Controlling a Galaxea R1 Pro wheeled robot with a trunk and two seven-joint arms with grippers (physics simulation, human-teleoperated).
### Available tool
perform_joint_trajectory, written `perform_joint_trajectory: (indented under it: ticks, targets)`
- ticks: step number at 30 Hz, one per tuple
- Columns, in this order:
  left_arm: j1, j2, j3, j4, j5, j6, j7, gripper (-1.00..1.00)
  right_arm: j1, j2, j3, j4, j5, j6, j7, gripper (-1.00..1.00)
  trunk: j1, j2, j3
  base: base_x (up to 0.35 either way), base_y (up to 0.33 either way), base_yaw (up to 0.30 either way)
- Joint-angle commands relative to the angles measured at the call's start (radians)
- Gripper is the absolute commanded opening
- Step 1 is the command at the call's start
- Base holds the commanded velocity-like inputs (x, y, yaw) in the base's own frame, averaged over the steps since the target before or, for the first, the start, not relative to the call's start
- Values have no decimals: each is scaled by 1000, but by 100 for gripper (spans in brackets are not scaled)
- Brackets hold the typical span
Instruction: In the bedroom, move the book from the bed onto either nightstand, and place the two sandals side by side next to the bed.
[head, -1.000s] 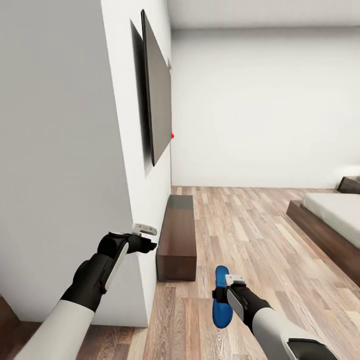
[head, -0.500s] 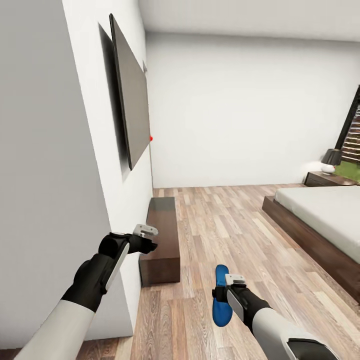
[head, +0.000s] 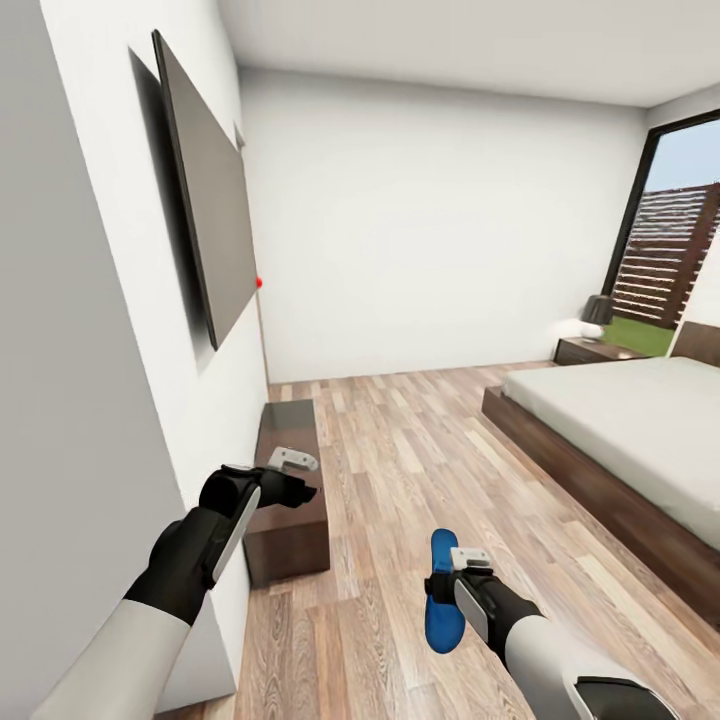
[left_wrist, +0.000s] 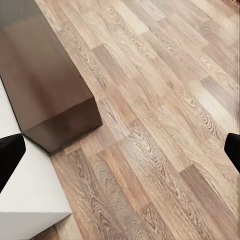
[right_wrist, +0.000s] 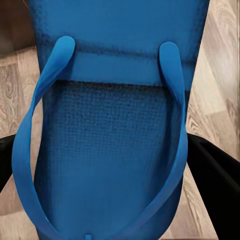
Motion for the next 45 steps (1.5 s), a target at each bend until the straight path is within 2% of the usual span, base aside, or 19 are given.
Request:
perform_joint_trajectory:
  ticks: [1,45]
  targets:
    - [0,0,0,-1,-4,3,-4,100,0,1,-8,-2,-1,4,-3,-100,0,-1,0,0,0,-270]
    - [0,0,-8,1,-7,-26,-5,100,1,1,-7,-2,-2,4,-2,-100,0,-1,33,0,0,-271]
